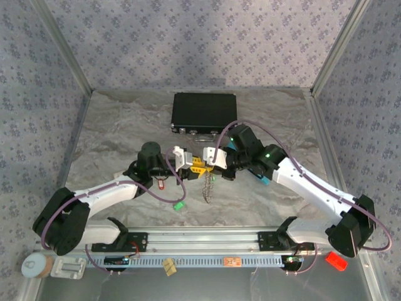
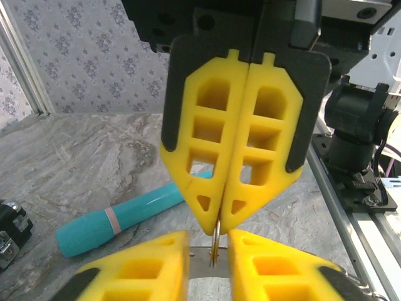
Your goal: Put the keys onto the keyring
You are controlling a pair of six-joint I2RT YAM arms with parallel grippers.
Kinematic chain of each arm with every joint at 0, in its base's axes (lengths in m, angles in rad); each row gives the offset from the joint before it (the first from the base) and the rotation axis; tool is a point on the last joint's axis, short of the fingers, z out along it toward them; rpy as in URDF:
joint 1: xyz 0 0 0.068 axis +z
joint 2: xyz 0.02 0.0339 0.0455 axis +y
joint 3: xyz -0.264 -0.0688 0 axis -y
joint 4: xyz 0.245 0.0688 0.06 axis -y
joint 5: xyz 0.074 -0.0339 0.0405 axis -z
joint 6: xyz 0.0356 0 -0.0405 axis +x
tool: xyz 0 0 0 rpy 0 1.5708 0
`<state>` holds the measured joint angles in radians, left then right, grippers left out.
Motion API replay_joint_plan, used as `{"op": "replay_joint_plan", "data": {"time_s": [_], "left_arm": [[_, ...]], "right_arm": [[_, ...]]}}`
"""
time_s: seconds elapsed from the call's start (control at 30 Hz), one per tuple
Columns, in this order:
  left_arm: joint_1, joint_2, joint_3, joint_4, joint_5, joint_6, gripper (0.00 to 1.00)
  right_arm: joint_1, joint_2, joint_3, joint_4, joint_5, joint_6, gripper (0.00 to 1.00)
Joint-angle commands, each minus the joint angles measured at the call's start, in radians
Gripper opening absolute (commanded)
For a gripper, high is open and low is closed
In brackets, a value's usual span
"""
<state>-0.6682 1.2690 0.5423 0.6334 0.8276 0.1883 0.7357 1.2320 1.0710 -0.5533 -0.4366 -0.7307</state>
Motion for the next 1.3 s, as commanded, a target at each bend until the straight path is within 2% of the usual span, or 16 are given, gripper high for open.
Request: {"op": "replay_joint_plan", "data": {"time_s": [0.0, 0.13, 0.23, 0.3, 0.37, 0.47, 0.6, 0.77, 1.03, 1.27], "left_arm": [[-0.005, 0.006, 0.03, 0.018, 0.037, 0.01, 0.15], [-0.005, 0.007, 0.041, -0.024, 0.042, 0.032, 0.09], [-0.005, 0.009, 0.041, -0.019, 0.043, 0.034, 0.0], [-0.005, 0.009, 0.033, 0.011, 0.042, 0.026, 0.0], [-0.006, 0.01, 0.006, 0.101, 0.031, -0.005, 0.0], [-0.005, 0.031, -0.048, 0.303, 0.006, -0.085, 0.0], [-0.003, 0.085, -0.082, 0.51, -0.004, -0.185, 0.0], [-0.002, 0.137, -0.091, 0.648, -0.003, -0.252, 0.0], [-0.003, 0.155, -0.096, 0.679, 0.011, -0.274, 0.0], [-0.003, 0.161, -0.094, 0.696, 0.015, -0.284, 0.0]], "right_arm": [[0.009, 0.004, 0.044, -0.001, -0.01, -0.019, 0.0], [0.006, 0.001, 0.043, 0.006, -0.033, -0.011, 0.0], [0.002, -0.004, 0.038, 0.012, -0.054, -0.004, 0.0], [-0.012, -0.02, 0.015, 0.055, -0.079, 0.027, 0.01], [-0.065, -0.067, -0.052, 0.15, -0.164, 0.089, 0.22], [-0.161, -0.13, -0.188, 0.371, -0.33, 0.248, 0.29], [-0.181, -0.15, -0.272, 0.478, -0.371, 0.307, 0.29], [-0.179, -0.148, -0.316, 0.54, -0.385, 0.334, 0.27], [-0.188, -0.146, -0.346, 0.566, -0.332, 0.341, 0.24], [-0.185, -0.131, -0.338, 0.585, -0.359, 0.356, 0.18]]}}
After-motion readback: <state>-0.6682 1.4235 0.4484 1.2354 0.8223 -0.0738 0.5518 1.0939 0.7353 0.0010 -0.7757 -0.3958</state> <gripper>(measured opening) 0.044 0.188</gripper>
